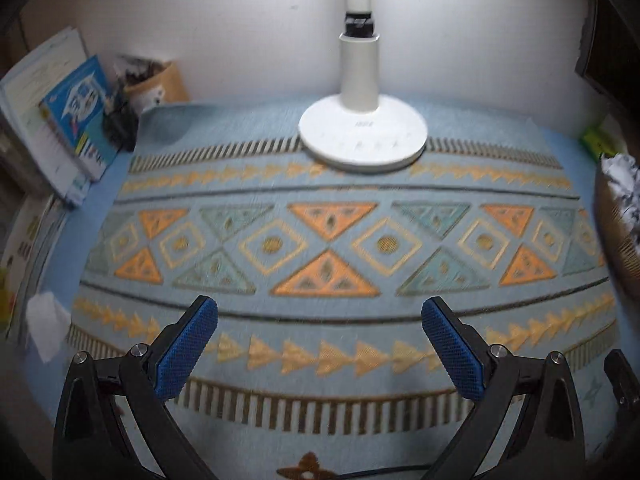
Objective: Organize objects
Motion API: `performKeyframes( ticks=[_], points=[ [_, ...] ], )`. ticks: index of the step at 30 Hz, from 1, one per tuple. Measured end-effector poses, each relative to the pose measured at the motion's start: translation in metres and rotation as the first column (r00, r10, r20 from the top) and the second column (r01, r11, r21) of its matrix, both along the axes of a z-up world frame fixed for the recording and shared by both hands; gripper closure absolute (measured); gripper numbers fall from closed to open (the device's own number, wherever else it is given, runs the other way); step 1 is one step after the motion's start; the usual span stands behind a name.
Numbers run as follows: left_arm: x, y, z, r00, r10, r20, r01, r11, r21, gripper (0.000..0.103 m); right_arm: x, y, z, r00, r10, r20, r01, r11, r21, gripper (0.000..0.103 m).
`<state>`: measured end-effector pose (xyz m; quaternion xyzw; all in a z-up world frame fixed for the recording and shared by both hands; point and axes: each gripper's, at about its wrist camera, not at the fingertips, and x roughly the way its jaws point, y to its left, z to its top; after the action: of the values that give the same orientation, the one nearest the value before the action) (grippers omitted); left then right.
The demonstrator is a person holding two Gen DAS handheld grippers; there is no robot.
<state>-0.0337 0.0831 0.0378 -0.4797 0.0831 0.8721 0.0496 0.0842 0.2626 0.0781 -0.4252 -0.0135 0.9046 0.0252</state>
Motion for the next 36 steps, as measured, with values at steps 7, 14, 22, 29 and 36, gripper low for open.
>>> performKeyframes(
  ticks=[7,14,22,29,36],
  points=[
    [0.03,-0.003,-0.038,0.998,-0.057,0.034,0.058,0.998,-0.04,0.0,-0.004,-0.002,-0.039,0.99,-0.06,0.13,0.06,0.998,0.0,0.002],
    [0.031,-0.016,-0.043,0.999,-0.046,0.025,0.043,0.994,0.098,0.0,-0.001,0.013,-0.062,0.986,-0.132,0.102,0.136,0.99,-0.034,0.0],
    [0.033,-0.014,-0.043,0.999,-0.048,0.022,0.045,0.995,0.093,0.0,0.004,0.013,-0.062,0.991,-0.117,0.064,0.12,0.992,-0.035,0.0],
    [0.031,-0.014,-0.044,0.998,-0.048,0.03,0.045,0.994,0.095,0.0,0.004,0.013,-0.061,0.991,-0.118,0.062,0.12,0.992,-0.034,0.0],
    [0.03,-0.015,-0.044,0.998,-0.05,0.031,0.047,0.994,0.095,0.0,0.006,0.012,-0.061,0.991,-0.119,0.06,0.121,0.992,-0.034,0.0]
  ],
)
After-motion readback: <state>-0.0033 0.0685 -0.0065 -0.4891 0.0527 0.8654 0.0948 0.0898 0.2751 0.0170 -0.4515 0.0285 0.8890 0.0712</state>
